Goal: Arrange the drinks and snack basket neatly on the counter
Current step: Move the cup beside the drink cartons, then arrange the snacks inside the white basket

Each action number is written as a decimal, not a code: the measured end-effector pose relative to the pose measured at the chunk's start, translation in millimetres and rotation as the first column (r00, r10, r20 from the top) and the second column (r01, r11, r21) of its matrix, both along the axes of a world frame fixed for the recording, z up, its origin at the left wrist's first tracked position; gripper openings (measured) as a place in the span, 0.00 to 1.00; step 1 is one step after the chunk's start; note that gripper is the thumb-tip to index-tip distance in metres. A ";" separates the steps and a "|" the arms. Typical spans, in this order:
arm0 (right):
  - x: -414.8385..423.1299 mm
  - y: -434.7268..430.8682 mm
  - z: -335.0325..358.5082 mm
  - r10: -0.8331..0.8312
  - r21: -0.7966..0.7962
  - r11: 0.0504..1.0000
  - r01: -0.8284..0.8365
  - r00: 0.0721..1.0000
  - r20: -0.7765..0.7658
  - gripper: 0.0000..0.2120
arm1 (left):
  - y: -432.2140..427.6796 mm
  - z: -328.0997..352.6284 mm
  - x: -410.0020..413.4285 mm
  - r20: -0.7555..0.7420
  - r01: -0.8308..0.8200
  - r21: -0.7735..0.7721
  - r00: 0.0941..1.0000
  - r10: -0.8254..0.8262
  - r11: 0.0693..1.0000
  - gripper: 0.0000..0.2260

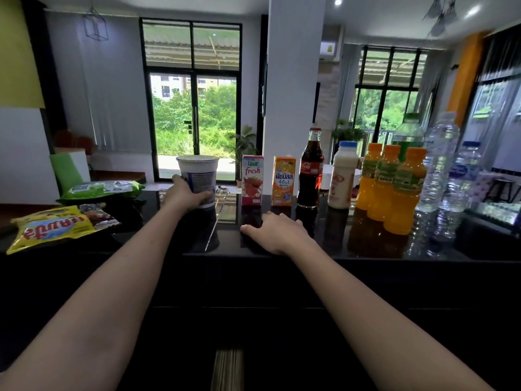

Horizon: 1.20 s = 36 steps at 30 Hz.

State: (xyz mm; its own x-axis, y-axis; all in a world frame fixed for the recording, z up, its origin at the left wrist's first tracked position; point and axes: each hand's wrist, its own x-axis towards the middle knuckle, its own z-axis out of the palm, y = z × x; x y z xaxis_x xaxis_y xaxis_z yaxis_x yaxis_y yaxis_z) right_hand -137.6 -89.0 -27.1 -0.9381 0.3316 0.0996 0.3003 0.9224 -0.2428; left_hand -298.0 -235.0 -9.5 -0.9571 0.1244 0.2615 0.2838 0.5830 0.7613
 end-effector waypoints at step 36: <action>18.2 -8.0 4.5 -0.044 0.044 0.997 0.056 0.967 -0.249 0.15 | -124.9 37.0 70.7 -0.166 -0.084 -0.243 0.985 0.044 0.966 0.24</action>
State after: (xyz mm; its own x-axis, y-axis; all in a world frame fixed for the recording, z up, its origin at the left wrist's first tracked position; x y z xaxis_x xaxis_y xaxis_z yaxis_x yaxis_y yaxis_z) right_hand -119.4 -97.0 -22.6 -0.8644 0.3661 0.3447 0.2825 0.9207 -0.2694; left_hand -227.2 -359.8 27.6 -0.9143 0.1446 0.3783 0.3445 0.7687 0.5389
